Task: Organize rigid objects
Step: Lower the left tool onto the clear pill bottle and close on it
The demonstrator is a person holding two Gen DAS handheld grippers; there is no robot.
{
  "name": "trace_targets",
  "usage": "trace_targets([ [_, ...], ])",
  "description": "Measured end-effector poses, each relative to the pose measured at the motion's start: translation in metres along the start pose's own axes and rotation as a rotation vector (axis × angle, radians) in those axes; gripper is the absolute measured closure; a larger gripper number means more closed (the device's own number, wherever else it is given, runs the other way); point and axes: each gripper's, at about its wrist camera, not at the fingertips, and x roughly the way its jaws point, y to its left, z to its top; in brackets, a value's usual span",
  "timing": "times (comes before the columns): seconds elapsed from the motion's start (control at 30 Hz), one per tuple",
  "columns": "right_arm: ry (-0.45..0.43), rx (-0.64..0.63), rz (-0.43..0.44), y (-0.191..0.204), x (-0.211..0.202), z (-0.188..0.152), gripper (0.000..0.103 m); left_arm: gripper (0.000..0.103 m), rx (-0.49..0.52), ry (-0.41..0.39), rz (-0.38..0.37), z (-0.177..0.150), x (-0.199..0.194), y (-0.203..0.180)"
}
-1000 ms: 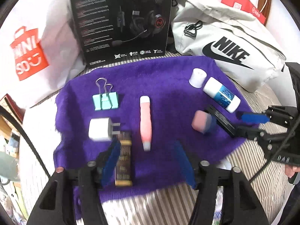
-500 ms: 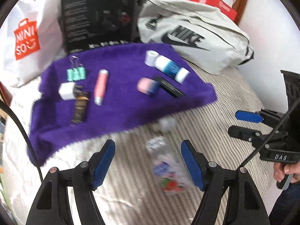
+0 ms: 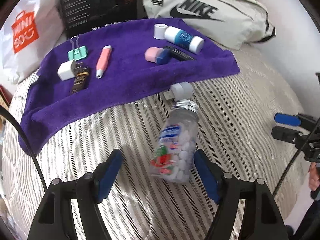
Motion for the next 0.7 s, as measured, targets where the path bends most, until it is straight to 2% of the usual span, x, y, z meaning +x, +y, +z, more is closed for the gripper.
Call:
trace_targets([
  [0.13,0.013,-0.024,-0.002,0.008,0.002,-0.002,0.040,0.031,0.088,-0.024,0.021,0.003,0.004,-0.013],
  [0.33,0.025,-0.033,-0.008,0.012,0.004,-0.002,0.040,0.047,0.143,-0.036,-0.022,0.003,0.002,-0.015],
  [0.4,0.033,-0.036,-0.016,0.013,0.007,-0.002,0.040,0.058,0.164,-0.034,-0.031,0.001,0.000,-0.017],
  [0.5,0.039,-0.048,-0.024,0.017,0.009,-0.001,0.036,0.064,0.186,-0.036,-0.038,0.000,-0.001,-0.020],
  [0.6,0.044,-0.060,-0.024,0.022,0.012,0.001,0.035,0.064,0.190,-0.036,-0.050,0.000,-0.001,-0.019],
  [0.7,0.051,-0.077,-0.024,0.029,0.015,0.003,0.035,0.064,0.146,-0.046,-0.063,0.000,-0.002,-0.011],
])
